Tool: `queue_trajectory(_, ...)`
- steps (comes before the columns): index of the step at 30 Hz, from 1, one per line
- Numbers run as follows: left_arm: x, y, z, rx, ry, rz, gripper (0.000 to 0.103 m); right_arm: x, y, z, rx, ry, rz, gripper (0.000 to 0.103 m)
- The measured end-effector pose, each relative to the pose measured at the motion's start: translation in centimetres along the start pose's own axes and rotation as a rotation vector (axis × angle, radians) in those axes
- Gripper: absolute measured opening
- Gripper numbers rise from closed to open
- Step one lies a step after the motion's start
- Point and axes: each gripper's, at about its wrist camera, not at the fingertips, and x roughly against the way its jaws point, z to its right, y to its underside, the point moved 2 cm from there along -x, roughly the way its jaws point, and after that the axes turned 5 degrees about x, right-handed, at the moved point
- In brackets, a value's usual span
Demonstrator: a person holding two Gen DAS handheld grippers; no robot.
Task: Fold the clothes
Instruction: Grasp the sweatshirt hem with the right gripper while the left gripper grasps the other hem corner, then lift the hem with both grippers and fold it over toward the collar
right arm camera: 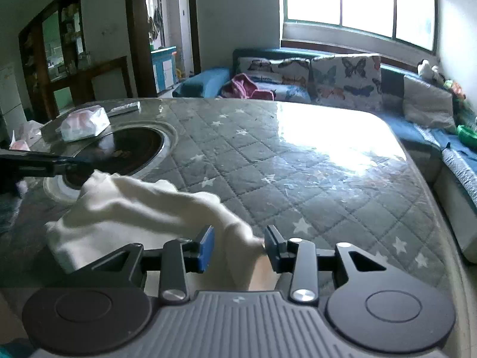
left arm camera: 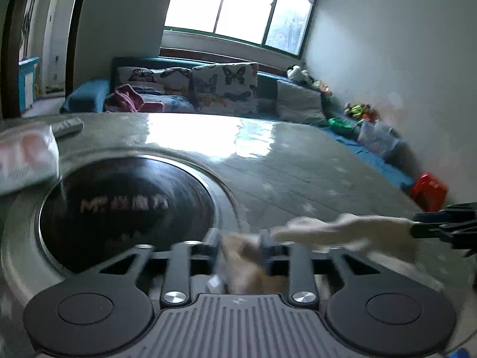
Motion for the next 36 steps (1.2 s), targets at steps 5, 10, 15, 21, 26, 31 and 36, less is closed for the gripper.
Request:
queue_trajectory(5,2.1,2.6,0.7,0.030,0.017,-0.045,0.041,2.0,2.1,-2.2,-0.001,-0.067,-0.026,0.040)
queue_trajectory(10,1.5,4.1,1.4,0.032,0.002,-0.089,0.039,3.0,3.7,-3.3,-0.002,-0.065,-0.055,0.037)
queue_trajectory(15,2.4,4.2,1.6,0.037,0.014,-0.068,0.022,3.2,5.1,-3.5,-0.015,-0.057,-0.077,0.032)
queue_trajectory(21,3.6,4.2,1.9,0.045,0.034,-0.036,0.003,3.2,5.9,-2.9,-0.048,-0.054,-0.081,0.004)
queue_trajectory(26,4.5,4.9,1.5,0.067,0.038,-0.060,0.003,5.3,5.5,-2.8,-0.035,-0.086,-0.051,0.004)
queue_trajectory(31,5.3,5.8,1.0,0.095,0.035,-0.105,0.005,4.9,6.5,-3.5,0.003,-0.131,-0.129,0.005)
queue_trajectory(36,6.8,4.3,1.2,0.048,0.033,-0.061,0.009,6.1,5.1,-2.9,0.020,-0.122,-0.090,0.008)
